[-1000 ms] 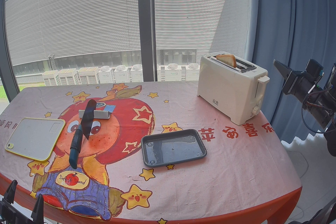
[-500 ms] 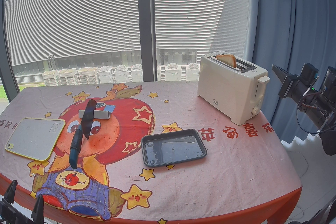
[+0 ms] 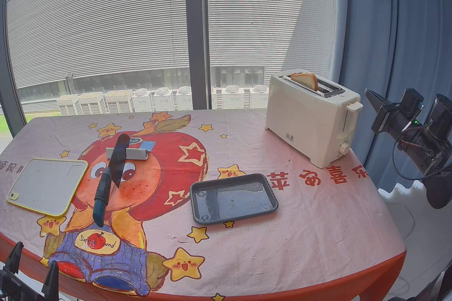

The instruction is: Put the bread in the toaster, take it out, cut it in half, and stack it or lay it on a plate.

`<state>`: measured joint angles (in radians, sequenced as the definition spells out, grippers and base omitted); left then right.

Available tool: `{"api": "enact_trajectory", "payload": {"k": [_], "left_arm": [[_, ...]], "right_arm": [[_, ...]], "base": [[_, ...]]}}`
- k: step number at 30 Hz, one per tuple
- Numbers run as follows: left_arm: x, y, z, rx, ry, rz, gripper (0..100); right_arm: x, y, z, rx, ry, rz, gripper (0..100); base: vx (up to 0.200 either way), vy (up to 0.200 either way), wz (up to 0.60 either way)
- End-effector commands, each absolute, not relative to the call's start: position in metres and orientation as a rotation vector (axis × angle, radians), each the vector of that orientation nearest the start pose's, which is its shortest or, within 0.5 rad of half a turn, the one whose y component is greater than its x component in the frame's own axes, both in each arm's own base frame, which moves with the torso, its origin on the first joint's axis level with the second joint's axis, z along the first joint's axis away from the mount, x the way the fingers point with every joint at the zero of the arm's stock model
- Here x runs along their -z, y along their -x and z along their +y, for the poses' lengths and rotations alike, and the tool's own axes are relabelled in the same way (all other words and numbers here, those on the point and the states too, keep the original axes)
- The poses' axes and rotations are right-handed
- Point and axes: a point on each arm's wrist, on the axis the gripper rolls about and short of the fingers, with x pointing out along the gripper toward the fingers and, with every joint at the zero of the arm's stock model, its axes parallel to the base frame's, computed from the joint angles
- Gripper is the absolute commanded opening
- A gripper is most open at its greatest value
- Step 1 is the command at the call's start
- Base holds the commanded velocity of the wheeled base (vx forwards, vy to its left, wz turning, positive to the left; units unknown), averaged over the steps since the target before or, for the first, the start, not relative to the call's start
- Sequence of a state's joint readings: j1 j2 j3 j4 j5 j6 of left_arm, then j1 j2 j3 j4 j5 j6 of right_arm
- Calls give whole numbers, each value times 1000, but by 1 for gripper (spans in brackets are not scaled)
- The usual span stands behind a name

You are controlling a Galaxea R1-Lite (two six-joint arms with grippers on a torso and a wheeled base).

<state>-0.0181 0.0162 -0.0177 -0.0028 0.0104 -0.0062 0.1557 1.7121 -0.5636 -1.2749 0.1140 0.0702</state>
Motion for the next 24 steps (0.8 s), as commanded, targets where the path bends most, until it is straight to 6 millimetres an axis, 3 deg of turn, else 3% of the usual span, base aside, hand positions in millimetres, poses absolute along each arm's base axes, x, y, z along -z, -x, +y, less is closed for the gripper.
{"api": "enact_trajectory", "payload": {"k": [1,6,24], "left_arm": [[-76,23,1,8,8,-3,100],[-76,23,1,8,8,-3,100],[-76,23,1,8,8,-3,100]], "right_arm": [[-164,-289,49,-274,-70,-66,0],[-150,-295,50,-271,-69,-25,0],[-130,-299,49,-258,-66,49,0]], "base": [[0,0,0],[0,0,0],[0,0,0]]}}
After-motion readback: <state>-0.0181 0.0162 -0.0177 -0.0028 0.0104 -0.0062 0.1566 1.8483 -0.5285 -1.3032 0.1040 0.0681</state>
